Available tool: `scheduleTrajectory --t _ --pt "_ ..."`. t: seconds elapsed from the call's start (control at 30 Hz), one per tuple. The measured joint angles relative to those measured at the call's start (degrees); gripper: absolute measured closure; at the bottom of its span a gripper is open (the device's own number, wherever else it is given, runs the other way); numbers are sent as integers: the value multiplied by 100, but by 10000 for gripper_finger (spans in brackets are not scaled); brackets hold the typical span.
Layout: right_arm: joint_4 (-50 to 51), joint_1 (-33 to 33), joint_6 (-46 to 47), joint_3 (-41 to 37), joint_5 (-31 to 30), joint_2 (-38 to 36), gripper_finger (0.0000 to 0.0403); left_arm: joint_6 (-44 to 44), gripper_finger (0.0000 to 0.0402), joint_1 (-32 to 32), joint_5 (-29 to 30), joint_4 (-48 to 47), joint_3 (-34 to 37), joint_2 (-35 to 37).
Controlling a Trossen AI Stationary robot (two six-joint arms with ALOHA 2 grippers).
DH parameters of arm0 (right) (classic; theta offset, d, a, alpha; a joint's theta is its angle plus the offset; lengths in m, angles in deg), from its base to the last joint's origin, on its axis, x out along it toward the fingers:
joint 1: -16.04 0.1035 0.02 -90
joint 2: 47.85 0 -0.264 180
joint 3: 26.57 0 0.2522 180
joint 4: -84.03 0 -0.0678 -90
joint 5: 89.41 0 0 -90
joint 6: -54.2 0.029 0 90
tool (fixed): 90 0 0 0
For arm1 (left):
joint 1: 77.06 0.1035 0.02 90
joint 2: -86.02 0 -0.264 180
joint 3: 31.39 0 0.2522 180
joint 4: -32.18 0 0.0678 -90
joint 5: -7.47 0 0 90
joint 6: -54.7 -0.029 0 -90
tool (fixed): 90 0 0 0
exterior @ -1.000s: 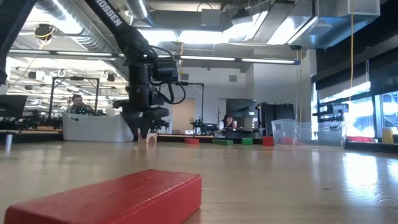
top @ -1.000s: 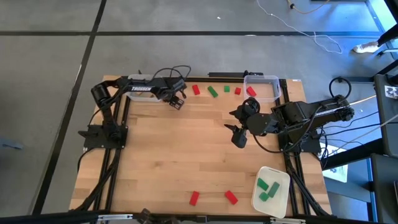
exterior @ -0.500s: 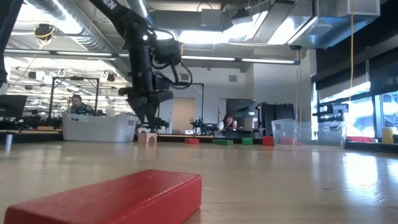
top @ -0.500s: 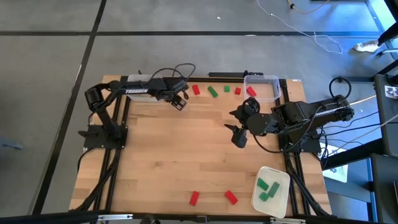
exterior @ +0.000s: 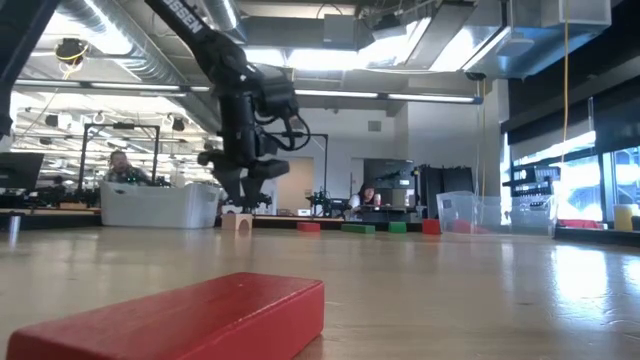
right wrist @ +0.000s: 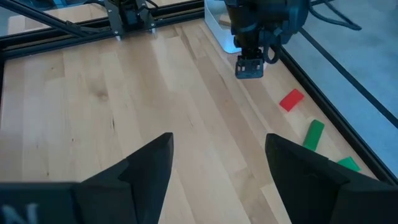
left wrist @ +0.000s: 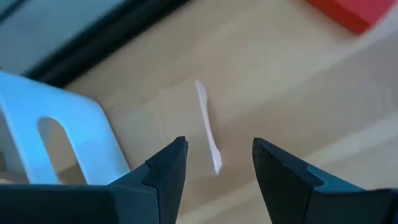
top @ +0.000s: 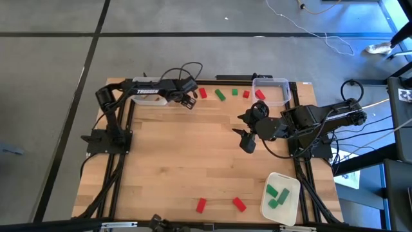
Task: Sort & place blocks by color
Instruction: Put the light brown block into the gray bin
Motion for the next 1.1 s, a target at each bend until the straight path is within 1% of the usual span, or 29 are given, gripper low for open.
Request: scheduleTrajectory --t 0.17,0.3,0.47,0.77,1.1 --pt "6 -2 -17 0 2 0 148 -20 225 3 207 213 0 -19" --pt "6 0 -103 0 4 0 148 18 225 74 303 158 0 -20" --pt "5 -1 -98 0 7 0 148 21 225 96 334 -50 0 -190" --pt "4 -2 -90 0 11 -1 148 170 225 101 105 -123 -2 -566" --pt "-8 -1 -85 0 11 0 148 127 225 115 -56 -97 -7 -611"
